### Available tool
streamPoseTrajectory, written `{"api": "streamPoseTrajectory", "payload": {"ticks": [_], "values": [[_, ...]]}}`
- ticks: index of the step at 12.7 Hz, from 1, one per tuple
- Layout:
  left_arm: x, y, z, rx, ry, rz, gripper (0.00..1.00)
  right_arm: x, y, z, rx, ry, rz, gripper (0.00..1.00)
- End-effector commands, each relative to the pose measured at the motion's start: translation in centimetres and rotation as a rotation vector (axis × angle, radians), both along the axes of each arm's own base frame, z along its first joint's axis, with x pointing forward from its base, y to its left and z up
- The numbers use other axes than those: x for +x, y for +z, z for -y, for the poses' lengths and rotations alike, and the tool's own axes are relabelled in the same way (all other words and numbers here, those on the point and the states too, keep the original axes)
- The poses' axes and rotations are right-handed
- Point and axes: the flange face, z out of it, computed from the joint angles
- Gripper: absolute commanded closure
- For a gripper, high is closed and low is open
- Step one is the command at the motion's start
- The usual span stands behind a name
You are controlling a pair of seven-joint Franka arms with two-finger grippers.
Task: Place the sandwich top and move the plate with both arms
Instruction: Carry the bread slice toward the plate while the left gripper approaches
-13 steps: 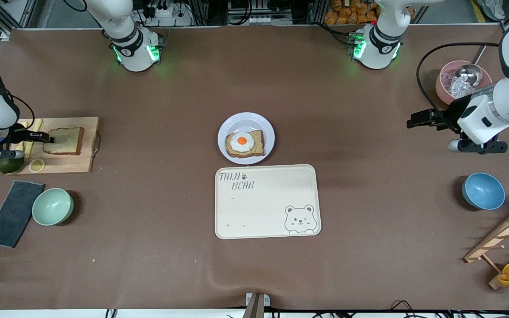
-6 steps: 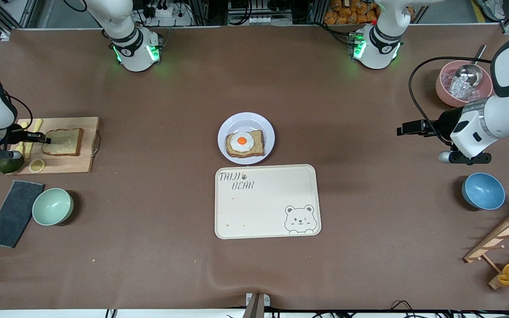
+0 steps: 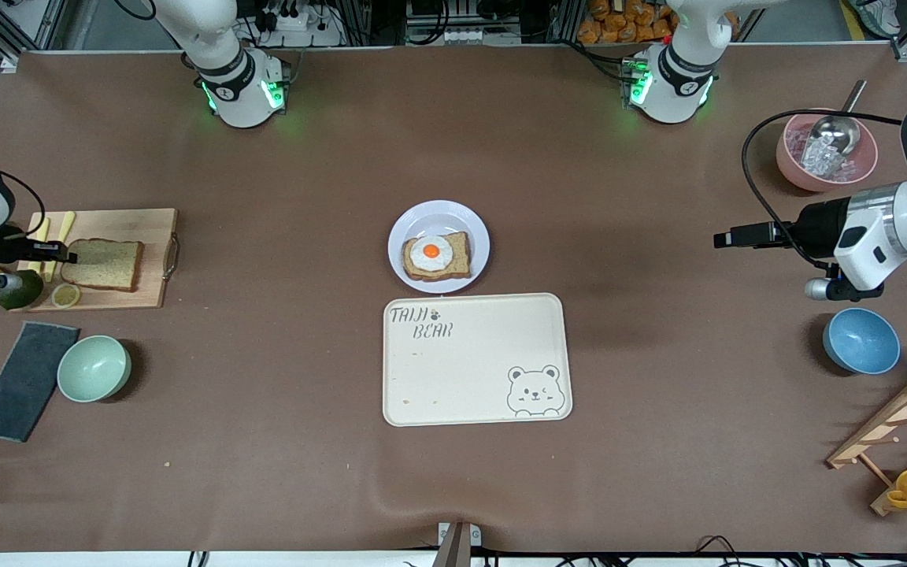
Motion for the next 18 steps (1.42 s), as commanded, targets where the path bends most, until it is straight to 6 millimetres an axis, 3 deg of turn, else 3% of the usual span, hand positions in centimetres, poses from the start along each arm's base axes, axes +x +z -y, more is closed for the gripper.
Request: {"api": "streamPoseTrajectory", "payload": {"ticks": [1,4,6,8,12,16,18], "values": [[0.2,-2.7,-1.4,-0.094,0.001,-0.024,0.0,1.3,4.0,-2.1,-0.012,0.084,0.032,1.0],[0.1,-5.6,-2.0,-0.16,0.001,-0.052,0.0,3.4,7.1,-5.6,0.014,0.161,0.03,1.0],[-0.1,-5.9,-2.2,-0.163,0.008,-0.052,0.0,5.5,9.7,-8.3,0.081,0.169,0.039,1.0],[-0.5,-6.2,-2.5,-0.151,0.011,-0.057,0.0,7.3,10.4,-12.2,0.128,0.186,0.043,1.0],[-1.6,-8.3,-4.2,-0.17,0.081,-0.075,0.0,10.2,10.3,-24.4,0.23,0.174,0.029,1.0],[-2.5,-11.3,-2.5,-0.313,0.162,-0.108,0.0,11.7,9.4,-37.1,0.295,0.226,0.047,1.0],[-3.3,-12.9,-1.0,-0.381,0.163,-0.12,0.0,11.5,8.1,-41.9,0.343,0.234,0.032,1.0]]}}
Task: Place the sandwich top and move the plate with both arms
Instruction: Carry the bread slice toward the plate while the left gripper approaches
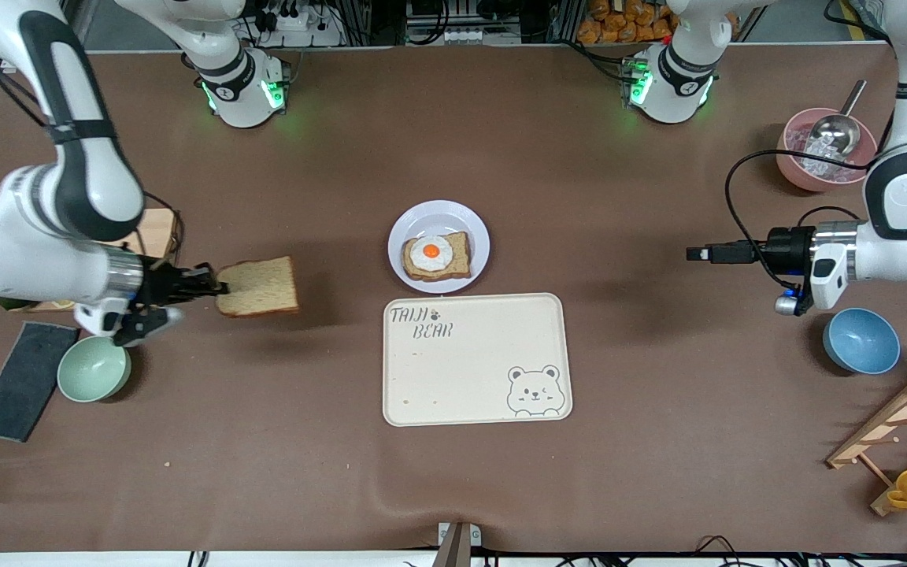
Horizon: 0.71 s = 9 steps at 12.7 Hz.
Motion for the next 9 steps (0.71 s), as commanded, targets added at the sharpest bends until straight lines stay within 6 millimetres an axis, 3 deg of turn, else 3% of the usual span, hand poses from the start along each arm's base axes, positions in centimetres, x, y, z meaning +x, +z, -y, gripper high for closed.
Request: {"api": "streamPoseTrajectory", "payload": {"ticks": [1,4,7,9], "values": [[-1.8,-2.3,1.8,-0.087,0.004,0.029,0.0,-0.2,-1.6,-5.2,0.083,-0.016,-0.031,1.0],[-3.6,-6.1,3.4,-0.189,0.032,0.014,0.0,-1.2,-2.5,-12.3,0.103,-0.003,-0.033,1.0],[-4.0,-7.8,5.3,-0.253,0.026,0.012,0.0,-3.5,-3.8,-20.3,0.12,-0.078,-0.076,1.0],[-4.0,-8.5,6.9,-0.276,0.008,0.042,0.0,-4.2,-5.0,-22.1,0.158,-0.106,-0.114,1.0]]}}
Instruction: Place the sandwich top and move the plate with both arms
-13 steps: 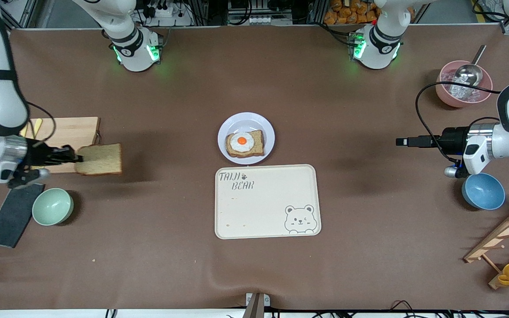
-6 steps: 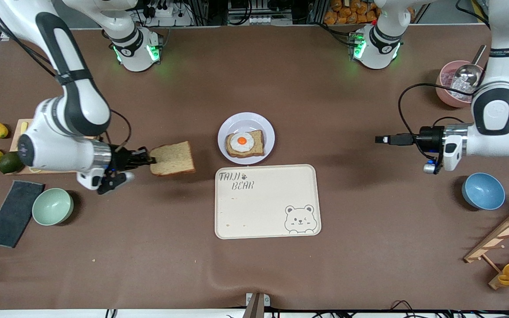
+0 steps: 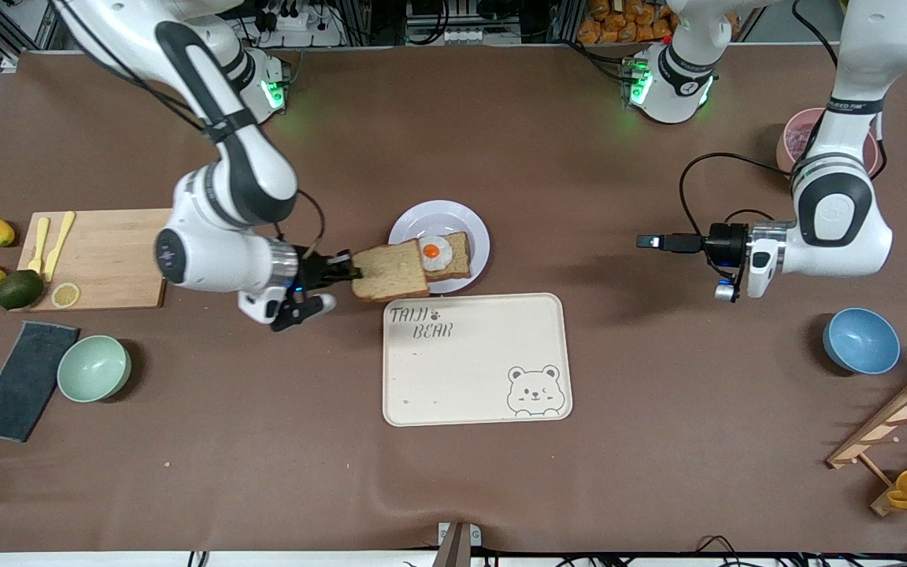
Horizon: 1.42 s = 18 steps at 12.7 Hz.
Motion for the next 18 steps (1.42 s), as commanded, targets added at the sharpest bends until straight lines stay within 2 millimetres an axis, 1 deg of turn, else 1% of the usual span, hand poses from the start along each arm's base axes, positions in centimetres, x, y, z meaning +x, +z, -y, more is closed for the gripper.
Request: {"api": "streamPoseTrajectory", "payload": {"ticks": [1,2,3,5,7,9,10,11,13,15,16,17,18], "values": [[0.0,-0.7,1.7,-0.019,-0.013,0.062,0.0,-0.6,-2.3,-1.3,0.045,-0.066,-0.066,1.0],[-0.5,-1.2,2.1,-0.016,-0.019,0.058,0.0,-1.5,-3.3,-2.5,0.045,-0.059,-0.083,1.0],[-0.8,-1.6,2.8,-0.012,-0.013,0.066,0.0,-2.4,-4.2,-3.1,0.031,-0.055,-0.079,1.0],[-1.7,-2.5,3.9,-0.043,0.012,0.076,0.0,-3.4,-5.1,-3.5,0.014,-0.058,-0.068,1.0],[-2.6,-3.5,4.4,-0.038,-0.016,0.151,0.0,-4.3,-6.2,-3.0,0.001,-0.058,-0.094,1.0],[-3.6,-4.8,5.1,-0.069,-0.006,0.174,0.0,-5.4,-7.0,-3.1,0.011,-0.071,-0.134,1.0],[-4.0,-5.2,6.1,-0.1,-0.005,0.193,0.0,-5.9,-7.3,-3.5,0.037,-0.091,-0.152,1.0],[-4.3,-5.9,6.2,-0.103,-0.002,0.216,0.0,-6.5,-7.5,-4.2,0.038,-0.085,-0.157,1.0],[-4.6,-6.7,7.3,-0.085,-0.036,0.264,0.0,-6.5,-7.5,-4.1,0.039,-0.086,-0.157,1.0],[-4.9,-7.4,8.1,-0.102,-0.024,0.283,0.0,-6.6,-7.7,-4.1,0.036,-0.087,-0.16,1.0],[-5.3,-8.0,8.9,-0.113,-0.015,0.298,0.0,-6.3,-7.6,-3.8,0.038,-0.092,-0.157,1.0],[-5.6,-8.8,9.6,-0.117,-0.003,0.313,0.03,-5.8,-7.7,-3.1,0.043,-0.096,-0.151,1.0],[-5.9,-9.9,10.3,-0.122,0.012,0.338,0.04,-5.4,-7.7,-2.3,0.051,-0.089,-0.137,0.95]]}}
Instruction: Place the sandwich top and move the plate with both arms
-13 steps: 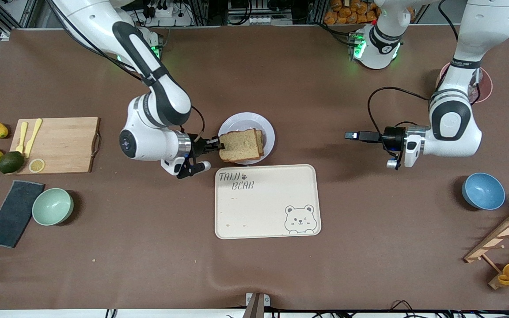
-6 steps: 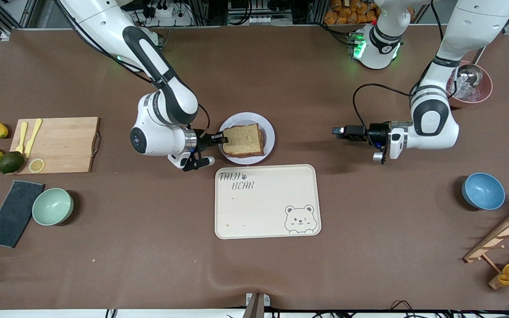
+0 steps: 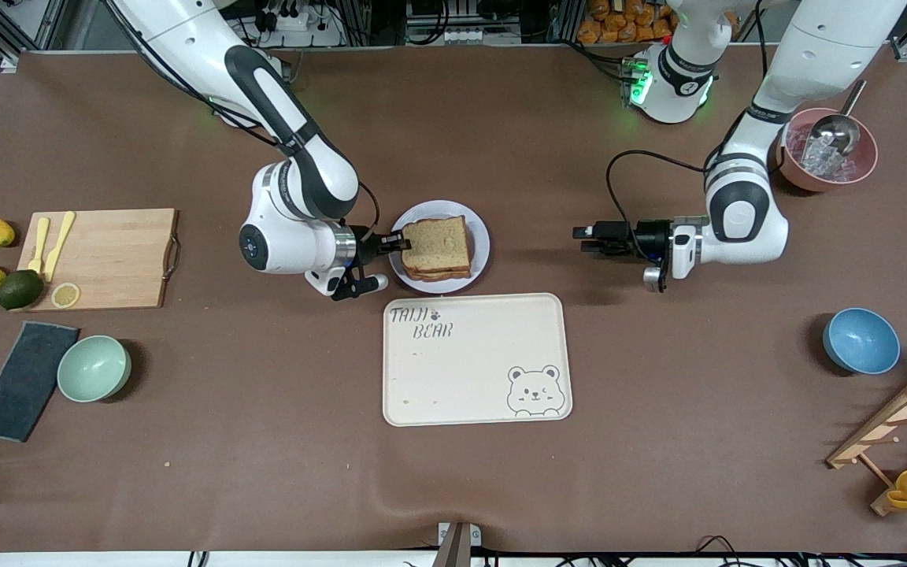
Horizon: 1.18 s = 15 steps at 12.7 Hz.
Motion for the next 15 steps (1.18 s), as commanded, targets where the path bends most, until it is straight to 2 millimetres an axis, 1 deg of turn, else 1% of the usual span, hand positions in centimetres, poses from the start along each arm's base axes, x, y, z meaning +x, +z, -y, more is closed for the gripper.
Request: {"api": "streamPoseTrajectory", "payload": {"ticks": [1,2,3,4,6,7,8,9,10,12,13,14,15], "values": [[-1.2,-2.7,2.3,-0.03,0.046,0.051,0.07,0.6,0.3,1.5,0.028,-0.012,0.018,0.43],[-1.7,-3.4,3.2,-0.05,0.075,0.051,0.08,0.6,0.3,1.5,0.027,-0.015,0.018,0.0],[-2.5,-3.8,4.0,-0.056,0.084,0.049,0.1,0.6,0.3,1.5,0.027,-0.014,0.016,0.0],[-2.6,-3.9,4.1,-0.04,0.089,0.055,0.11,0.6,0.5,1.5,0.026,-0.02,0.015,0.0],[-3.1,-4.1,4.6,-0.034,0.071,0.073,0.18,0.7,1.0,1.5,0.029,-0.021,0.02,0.0],[-3.2,-4.3,4.6,-0.027,0.071,0.087,0.23,1.0,1.4,1.9,0.031,-0.026,0.025,0.0],[-3.8,-4.6,4.9,-0.021,0.083,0.105,0.27,1.7,2.3,2.9,0.037,-0.042,0.04,0.0],[-4.2,-4.8,5.8,-0.03,0.088,0.126,0.3,2.5,3.3,4.0,0.038,-0.057,0.059,0.0],[-4.6,-5.2,6.5,-0.035,0.097,0.132,0.31,3.2,4.1,5.2,0.036,-0.071,0.078,0.0],[-5.0,-5.2,7.8,-0.04,0.101,0.139,0.33,4.8,5.1,8.8,-0.028,-0.054,0.132,0.0],[-5.3,-5.3,8.3,-0.036,0.093,0.139,0.38,5.5,6.0,11.0,-0.07,-0.032,0.152,0.0],[-5.5,-5.3,8.8,-0.032,0.081,0.141,0.41,6.0,7.0,13.9,-0.105,-0.019,0.147,0.0],[-6.0,-5.8,9.4,-0.029,0.069,0.13,0.44,6.5,8.0,17.2,-0.149,-0.007,0.143,0.0]]}}
